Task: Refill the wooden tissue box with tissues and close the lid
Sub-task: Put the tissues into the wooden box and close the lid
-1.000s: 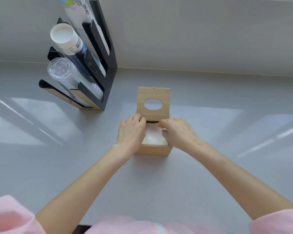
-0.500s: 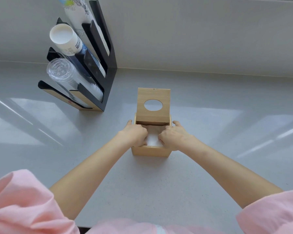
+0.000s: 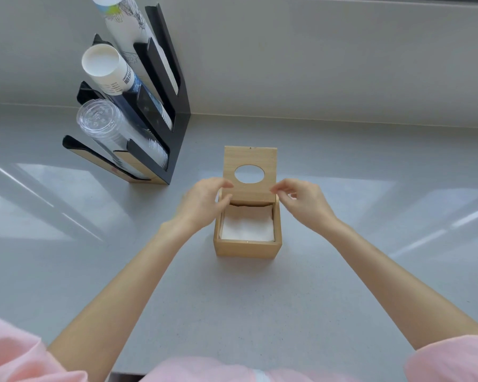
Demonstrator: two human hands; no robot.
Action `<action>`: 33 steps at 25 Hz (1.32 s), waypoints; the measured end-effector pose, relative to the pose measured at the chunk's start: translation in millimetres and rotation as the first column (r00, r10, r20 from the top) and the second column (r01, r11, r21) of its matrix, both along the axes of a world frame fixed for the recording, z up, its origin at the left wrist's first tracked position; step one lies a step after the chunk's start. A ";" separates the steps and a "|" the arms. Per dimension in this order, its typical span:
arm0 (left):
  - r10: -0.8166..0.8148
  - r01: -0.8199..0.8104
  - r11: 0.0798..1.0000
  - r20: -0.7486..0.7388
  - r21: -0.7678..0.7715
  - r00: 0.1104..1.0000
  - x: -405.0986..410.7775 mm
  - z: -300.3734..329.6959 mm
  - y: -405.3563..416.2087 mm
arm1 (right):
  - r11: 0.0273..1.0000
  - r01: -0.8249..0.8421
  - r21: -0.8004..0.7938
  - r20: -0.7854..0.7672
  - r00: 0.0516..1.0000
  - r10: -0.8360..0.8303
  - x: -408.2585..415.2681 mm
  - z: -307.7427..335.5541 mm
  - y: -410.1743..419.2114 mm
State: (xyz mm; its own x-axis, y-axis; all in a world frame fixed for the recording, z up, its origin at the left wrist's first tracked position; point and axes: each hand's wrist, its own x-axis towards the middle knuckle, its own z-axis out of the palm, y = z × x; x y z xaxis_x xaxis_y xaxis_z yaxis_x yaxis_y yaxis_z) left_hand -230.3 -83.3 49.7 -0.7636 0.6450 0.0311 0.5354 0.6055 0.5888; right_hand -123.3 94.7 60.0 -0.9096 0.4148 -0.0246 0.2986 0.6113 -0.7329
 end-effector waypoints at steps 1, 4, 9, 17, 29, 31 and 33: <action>0.036 -0.036 0.999 -0.008 0.025 0.999 -4.0 -1.2 2.5 | 0.997 0.051 -0.051 -0.013 0.999 -0.051 -5.1 0.5 3.2; 0.167 -0.172 0.981 0.058 0.091 0.984 -14.4 -3.5 13.7 | 0.963 0.148 -0.226 0.100 0.987 -0.129 -24.0 -1.0 10.6; 0.208 -0.258 0.963 0.390 0.078 0.897 -26.6 -5.4 31.0 | 0.903 0.182 -0.389 0.149 0.980 -0.134 -48.9 -6.7 7.4; 0.227 -0.338 0.929 0.492 0.148 0.840 -34.0 -8.1 32.9 | 0.876 0.216 -0.431 0.137 0.975 -0.173 -50.9 -8.6 10.6; 0.167 -0.251 0.917 0.275 0.309 0.947 -10.7 -3.5 13.9 | 0.969 0.101 -0.224 -0.133 0.982 -0.133 -21.9 -12.7 -1.9; 0.154 -0.224 0.918 0.226 0.328 0.962 -4.6 -7.3 8.7 | 0.983 0.066 -0.173 -0.161 0.982 -0.094 -12.9 -15.3 -1.5; 0.122 -0.186 0.921 0.201 0.342 0.972 0.5 -8.8 2.1 | 0.995 0.031 -0.093 -0.171 0.984 -0.047 -4.4 -16.9 0.6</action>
